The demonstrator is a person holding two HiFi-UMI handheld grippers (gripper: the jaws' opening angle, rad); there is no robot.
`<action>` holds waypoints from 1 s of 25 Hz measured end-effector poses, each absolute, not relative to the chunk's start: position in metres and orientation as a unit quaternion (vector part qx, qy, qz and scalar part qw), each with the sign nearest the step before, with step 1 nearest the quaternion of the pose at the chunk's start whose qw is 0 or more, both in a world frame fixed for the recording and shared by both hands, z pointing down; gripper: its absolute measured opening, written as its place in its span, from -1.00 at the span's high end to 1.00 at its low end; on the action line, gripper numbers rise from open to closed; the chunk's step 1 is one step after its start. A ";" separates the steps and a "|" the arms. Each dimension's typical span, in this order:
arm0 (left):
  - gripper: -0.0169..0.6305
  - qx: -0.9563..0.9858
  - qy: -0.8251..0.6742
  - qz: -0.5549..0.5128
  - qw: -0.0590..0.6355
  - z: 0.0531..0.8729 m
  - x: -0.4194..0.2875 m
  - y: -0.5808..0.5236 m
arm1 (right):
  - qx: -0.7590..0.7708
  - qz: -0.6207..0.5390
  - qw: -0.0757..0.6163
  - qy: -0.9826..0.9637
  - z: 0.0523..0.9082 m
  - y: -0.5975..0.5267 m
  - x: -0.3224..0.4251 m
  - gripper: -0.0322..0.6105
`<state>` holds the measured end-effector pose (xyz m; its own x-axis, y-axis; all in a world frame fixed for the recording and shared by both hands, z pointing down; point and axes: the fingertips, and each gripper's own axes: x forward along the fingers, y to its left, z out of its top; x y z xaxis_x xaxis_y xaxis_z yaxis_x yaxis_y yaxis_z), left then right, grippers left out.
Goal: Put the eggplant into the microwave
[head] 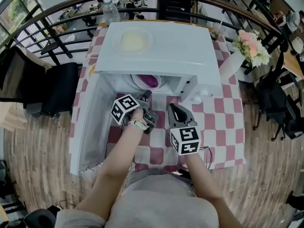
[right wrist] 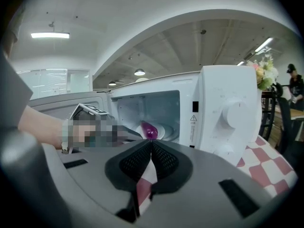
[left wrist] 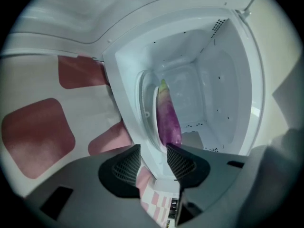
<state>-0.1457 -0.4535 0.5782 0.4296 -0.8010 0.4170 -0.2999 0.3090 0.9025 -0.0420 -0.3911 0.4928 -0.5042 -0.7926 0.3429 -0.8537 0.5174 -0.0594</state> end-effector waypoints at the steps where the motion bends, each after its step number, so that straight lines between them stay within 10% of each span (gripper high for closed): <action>1: 0.45 0.563 -0.497 -0.194 0.631 0.575 -0.145 -0.452 | 0.481 0.108 0.135 -0.860 0.489 -0.391 -0.040 0.82; 13: 0.08 0.711 -0.479 -0.186 0.480 0.506 -0.138 -0.421 | 0.492 0.103 0.118 -0.857 0.451 -0.370 -0.025 0.82; 25: 0.22 0.838 -0.495 -0.061 0.220 0.436 -0.118 -0.377 | 0.486 0.103 0.084 -0.864 0.436 -0.344 -0.029 0.82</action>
<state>-0.1181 -0.3770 0.4357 0.5016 -0.8573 0.1160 -0.8034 -0.4119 0.4299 -0.0294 -0.3437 0.4360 -0.5128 -0.8227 0.2454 -0.8573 0.5055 -0.0969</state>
